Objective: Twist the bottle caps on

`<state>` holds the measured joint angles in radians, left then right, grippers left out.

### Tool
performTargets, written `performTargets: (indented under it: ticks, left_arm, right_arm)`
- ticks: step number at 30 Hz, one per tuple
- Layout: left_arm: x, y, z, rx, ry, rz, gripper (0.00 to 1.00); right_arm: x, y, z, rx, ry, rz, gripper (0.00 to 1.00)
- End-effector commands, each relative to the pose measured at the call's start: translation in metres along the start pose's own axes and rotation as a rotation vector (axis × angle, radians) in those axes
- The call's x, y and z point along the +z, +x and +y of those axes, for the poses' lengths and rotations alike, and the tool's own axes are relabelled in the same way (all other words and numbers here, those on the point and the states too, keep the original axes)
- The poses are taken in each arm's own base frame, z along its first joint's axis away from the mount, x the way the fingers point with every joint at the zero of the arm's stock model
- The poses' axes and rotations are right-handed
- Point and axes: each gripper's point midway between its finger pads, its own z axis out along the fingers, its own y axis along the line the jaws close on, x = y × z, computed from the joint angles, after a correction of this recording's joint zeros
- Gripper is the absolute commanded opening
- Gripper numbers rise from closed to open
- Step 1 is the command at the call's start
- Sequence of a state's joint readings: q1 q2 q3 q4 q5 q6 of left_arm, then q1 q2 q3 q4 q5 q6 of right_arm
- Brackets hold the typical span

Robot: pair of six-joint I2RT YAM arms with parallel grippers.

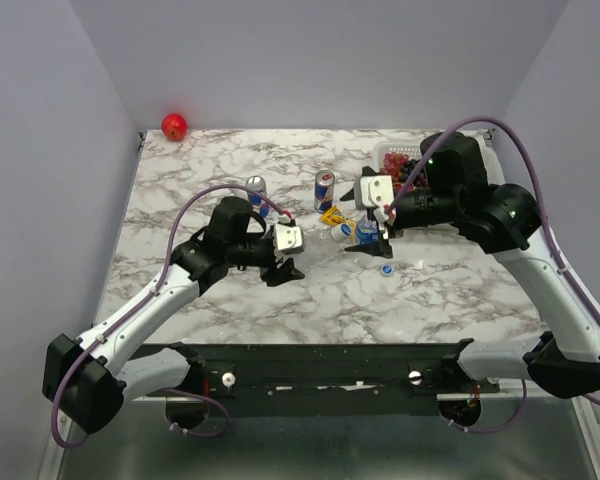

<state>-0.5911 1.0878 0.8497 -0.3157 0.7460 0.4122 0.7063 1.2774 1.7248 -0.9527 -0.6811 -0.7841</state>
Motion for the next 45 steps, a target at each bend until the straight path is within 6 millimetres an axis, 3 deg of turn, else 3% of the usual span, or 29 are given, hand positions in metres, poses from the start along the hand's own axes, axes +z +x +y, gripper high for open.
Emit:
performTargets:
  ticks: [1, 4, 13, 27, 34, 36, 37, 39, 40, 41, 45]
  left_arm:
    - [-0.01, 0.011, -0.008, 0.099, 0.048, 0.084, 0.0]
    - [-0.01, 0.007, -0.005, 0.112, 0.042, 0.082, 0.0]
    - [-0.012, 0.005, -0.004, 0.131, 0.047, 0.096, 0.0]
    - [-0.009, -0.003, -0.003, 0.161, 0.054, 0.084, 0.0]
    - [-0.009, -0.001, 0.005, 0.193, 0.019, 0.093, 0.0]
    - [-0.008, 0.003, 0.013, 0.202, -0.035, 0.104, 0.0]
    - [-0.011, -0.006, 0.028, 0.232, -0.126, 0.086, 0.0]
    - [-0.012, -0.01, 0.038, 0.243, -0.208, 0.072, 0.0]
    - [-0.016, -0.018, 0.044, 0.251, -0.266, 0.053, 0.0]
    - [-0.02, -0.03, 0.057, 0.258, -0.357, 0.03, 0.0]
    - [-0.032, -0.052, 0.081, 0.233, -0.548, 0.021, 0.0]
  right_arm:
    - [-0.003, 0.044, 0.048, -0.186, -0.206, 0.119, 0.93]
    - [-0.001, 0.058, 0.055, -0.245, -0.211, 0.149, 0.89]
    - [0.006, 0.048, 0.046, -0.263, -0.192, 0.121, 0.72]
    - [0.021, 0.047, 0.042, -0.238, -0.186, 0.102, 0.61]
    - [0.025, 0.046, 0.035, -0.185, -0.168, 0.113, 0.38]
    - [0.028, 0.046, 0.031, -0.097, -0.153, 0.123, 0.31]
    - [0.029, 0.045, 0.031, -0.049, -0.149, 0.125, 0.29]
    - [0.037, 0.042, 0.03, 0.128, -0.146, 0.123, 0.22]
    - [0.041, 0.041, 0.028, 0.203, -0.143, 0.125, 0.16]
    - [0.044, 0.038, 0.027, 0.356, -0.122, 0.121, 0.0]
    - [0.05, 0.046, 0.011, 0.756, 0.007, 0.119, 0.0]
